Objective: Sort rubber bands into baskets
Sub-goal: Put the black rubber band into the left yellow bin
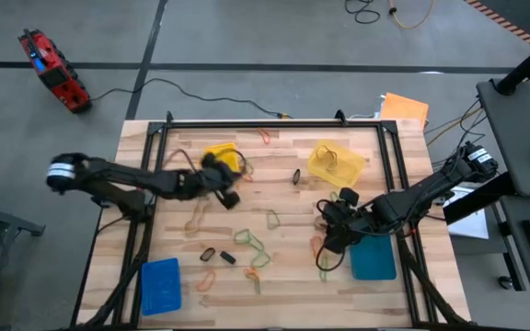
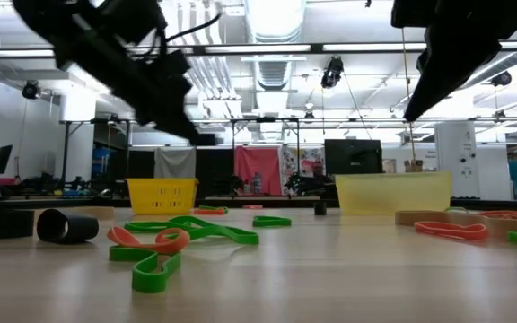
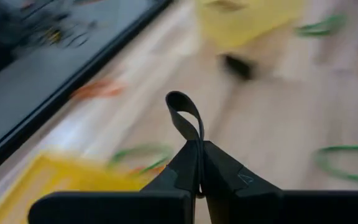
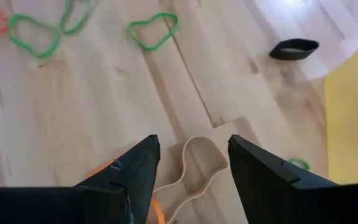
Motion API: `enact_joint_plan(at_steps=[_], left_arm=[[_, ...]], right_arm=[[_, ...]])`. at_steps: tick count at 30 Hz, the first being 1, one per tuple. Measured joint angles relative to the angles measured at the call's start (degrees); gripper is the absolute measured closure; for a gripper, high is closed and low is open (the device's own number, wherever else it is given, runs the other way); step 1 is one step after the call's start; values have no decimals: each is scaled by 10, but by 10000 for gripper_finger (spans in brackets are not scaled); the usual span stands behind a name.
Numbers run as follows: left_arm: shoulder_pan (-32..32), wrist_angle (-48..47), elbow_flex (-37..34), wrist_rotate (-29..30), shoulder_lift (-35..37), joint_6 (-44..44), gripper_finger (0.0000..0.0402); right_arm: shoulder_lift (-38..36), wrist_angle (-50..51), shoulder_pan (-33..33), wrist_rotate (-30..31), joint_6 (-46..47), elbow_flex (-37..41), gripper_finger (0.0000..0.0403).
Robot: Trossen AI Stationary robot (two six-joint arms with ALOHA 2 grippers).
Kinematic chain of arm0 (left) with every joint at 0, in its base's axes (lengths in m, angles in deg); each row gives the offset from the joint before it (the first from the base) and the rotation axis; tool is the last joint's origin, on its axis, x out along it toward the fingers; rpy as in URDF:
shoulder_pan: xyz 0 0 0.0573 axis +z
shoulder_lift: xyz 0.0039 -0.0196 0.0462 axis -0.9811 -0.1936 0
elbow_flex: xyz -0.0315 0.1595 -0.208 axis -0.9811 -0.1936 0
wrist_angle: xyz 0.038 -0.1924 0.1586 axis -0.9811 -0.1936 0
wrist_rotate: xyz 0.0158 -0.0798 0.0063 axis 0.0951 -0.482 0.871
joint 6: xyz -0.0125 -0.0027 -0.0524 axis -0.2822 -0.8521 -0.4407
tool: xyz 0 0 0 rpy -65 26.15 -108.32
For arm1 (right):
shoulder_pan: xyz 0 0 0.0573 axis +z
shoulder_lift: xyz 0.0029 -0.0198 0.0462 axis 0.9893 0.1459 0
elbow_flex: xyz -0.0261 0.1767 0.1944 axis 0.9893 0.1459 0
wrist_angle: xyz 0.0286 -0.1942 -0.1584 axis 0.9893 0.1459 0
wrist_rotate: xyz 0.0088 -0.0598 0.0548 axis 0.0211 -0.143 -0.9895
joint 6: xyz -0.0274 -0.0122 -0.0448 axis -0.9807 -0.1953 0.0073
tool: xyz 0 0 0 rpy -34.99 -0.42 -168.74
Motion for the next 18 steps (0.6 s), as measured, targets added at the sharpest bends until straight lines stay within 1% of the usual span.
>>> enact_joint_plan(at_steps=[5,8,12,18], left_arm=[[86,-76,-46,7,79,-54,401],[124,-106,-62,3,99,-71,401],[140,-110,-63,-15,105,-68,401],[141,-114,-53,-15,95,-65,402]], right_arm=[[0,-2,0,24,2,0,215],[0,-4,0,25,2,0,215],[0,-13,0,25,2,0,216],[0,-14,0,25,2,0,216]])
